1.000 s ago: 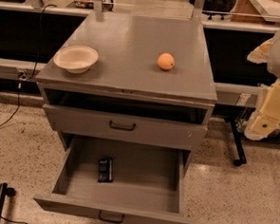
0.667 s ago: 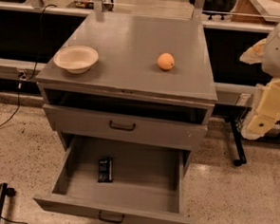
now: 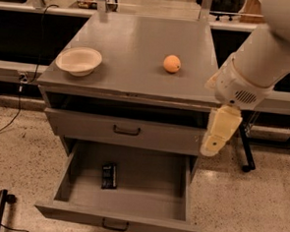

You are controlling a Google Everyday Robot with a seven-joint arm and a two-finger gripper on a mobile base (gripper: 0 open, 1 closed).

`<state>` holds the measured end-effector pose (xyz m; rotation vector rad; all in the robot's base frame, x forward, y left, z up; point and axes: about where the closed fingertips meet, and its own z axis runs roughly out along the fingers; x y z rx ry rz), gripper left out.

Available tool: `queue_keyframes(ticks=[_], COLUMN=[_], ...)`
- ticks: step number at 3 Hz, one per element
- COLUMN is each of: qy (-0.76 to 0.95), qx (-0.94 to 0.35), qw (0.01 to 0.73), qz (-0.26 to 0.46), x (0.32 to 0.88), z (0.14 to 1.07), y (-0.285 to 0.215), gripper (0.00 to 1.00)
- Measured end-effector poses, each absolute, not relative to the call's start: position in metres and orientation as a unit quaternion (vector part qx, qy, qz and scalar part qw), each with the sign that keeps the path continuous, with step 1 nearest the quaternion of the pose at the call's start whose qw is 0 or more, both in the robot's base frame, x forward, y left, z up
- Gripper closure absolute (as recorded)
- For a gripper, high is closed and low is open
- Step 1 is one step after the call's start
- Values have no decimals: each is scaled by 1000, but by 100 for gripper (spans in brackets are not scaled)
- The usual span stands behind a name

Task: Pick rxbar blueberry from middle drawer and place on counter

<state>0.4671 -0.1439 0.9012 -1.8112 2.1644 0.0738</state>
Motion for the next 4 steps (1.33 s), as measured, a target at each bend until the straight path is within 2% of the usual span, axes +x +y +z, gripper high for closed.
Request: queue_keyframes(ticks=[1,2,4], qy=[776,748,677], qx=[-605,-634,-670], qw=[179,181,250], qz=[24,70,176], x=[480,492,441], z=[893,868,795], y=[-138,-107,-26], gripper=[0,0,0])
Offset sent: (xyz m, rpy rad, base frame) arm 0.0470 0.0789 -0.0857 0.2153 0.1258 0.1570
